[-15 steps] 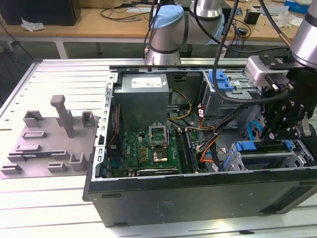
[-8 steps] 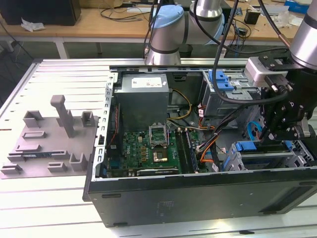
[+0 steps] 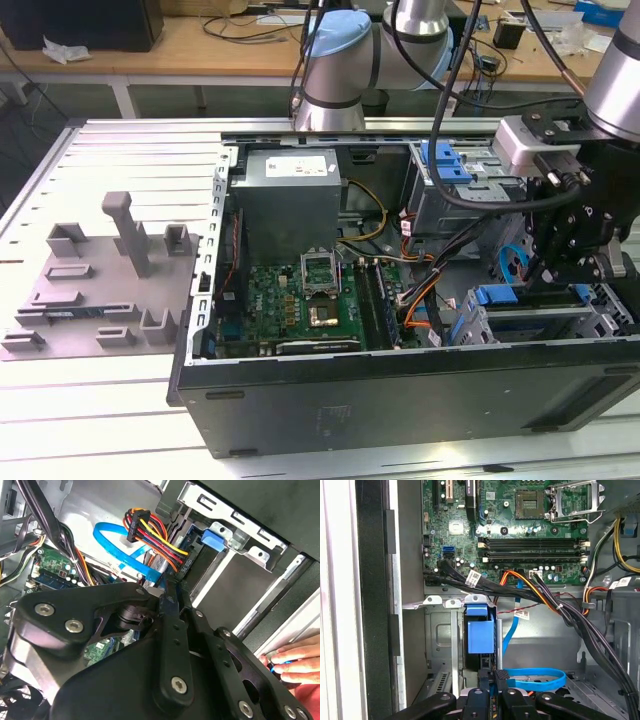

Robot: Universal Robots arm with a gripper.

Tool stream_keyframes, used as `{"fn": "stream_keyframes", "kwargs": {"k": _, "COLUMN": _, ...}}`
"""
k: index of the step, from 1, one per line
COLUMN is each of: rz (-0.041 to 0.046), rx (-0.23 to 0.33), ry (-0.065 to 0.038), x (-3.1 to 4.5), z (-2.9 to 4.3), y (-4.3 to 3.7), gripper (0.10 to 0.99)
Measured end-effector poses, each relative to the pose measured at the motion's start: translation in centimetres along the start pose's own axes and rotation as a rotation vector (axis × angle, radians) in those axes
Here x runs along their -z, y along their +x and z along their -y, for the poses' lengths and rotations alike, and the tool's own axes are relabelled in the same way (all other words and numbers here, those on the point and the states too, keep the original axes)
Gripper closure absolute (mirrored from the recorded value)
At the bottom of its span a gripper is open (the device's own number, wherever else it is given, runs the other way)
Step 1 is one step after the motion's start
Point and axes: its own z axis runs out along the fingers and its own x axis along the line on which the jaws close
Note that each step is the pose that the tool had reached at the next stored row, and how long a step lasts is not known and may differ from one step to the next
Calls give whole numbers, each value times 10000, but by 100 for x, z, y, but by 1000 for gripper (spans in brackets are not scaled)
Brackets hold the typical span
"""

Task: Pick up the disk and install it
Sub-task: 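Insert the second disk wire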

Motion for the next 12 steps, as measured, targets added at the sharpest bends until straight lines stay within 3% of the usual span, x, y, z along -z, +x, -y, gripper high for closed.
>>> {"fn": "stream_keyframes", "kwargs": {"k": 2, "rz": -9, "rx": 0, "ry": 1, "x": 62, "z": 2, "y": 1, "gripper": 914}}
{"fn": "stream_keyframes", "kwargs": {"k": 3, "rz": -10, "rx": 0, "ry": 1, "x": 108, "z": 4, "y": 1, "gripper": 847}}
{"fn": "stream_keyframes", "kwargs": {"k": 5, "rz": -12, "rx": 0, "ry": 1, "x": 171, "z": 7, "y": 2, "gripper": 847}}
{"fn": "stream_keyframes", "kwargs": {"k": 12, "rz": -12, "rx": 1, "ry": 1, "x": 192, "z": 8, "y": 1, "gripper": 847}}
